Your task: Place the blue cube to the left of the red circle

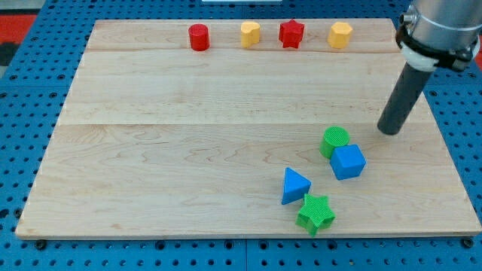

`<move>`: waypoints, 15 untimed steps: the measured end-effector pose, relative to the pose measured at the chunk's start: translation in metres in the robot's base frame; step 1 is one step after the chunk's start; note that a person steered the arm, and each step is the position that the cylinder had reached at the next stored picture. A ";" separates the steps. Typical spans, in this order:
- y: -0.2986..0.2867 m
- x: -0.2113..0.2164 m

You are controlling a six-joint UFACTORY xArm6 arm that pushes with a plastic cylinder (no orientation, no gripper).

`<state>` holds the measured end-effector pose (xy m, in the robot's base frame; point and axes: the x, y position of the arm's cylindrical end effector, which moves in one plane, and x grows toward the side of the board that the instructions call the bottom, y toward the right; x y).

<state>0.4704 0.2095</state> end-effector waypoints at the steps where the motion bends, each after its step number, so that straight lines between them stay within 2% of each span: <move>1: -0.021 0.028; 2: -0.032 0.064; 3: -0.073 0.066; 5: -0.131 0.003; 6: -0.161 0.014; 7: -0.150 0.019; 9: -0.248 0.018; 10: -0.309 0.001; 11: -0.341 -0.010; 12: -0.344 -0.061; 13: -0.360 -0.093; 15: -0.364 -0.061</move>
<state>0.4098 -0.1544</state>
